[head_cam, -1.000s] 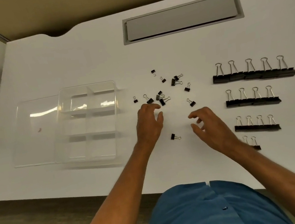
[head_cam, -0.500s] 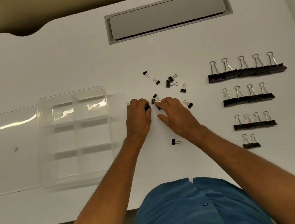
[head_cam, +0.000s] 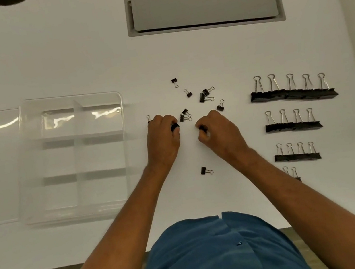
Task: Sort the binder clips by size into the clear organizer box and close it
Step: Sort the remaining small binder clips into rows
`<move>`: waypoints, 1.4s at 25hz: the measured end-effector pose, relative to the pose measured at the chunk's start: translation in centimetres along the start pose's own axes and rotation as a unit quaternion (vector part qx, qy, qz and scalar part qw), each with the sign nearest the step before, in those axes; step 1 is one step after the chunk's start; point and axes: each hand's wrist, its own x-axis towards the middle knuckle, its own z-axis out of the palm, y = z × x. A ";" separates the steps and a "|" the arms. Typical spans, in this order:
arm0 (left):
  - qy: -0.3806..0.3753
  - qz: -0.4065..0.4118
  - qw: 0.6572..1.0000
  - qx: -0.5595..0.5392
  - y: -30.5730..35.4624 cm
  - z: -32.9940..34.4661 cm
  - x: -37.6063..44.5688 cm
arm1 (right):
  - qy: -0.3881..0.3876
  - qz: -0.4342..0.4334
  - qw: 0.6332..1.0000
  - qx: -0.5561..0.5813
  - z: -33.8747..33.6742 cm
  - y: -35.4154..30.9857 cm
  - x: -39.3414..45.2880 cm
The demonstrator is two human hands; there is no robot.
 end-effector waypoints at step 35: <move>-0.011 -0.014 0.999 -0.032 0.1 -0.3 -0.8 | -0.046 -0.033 0.998 -0.010 -0.9 -0.7 4.9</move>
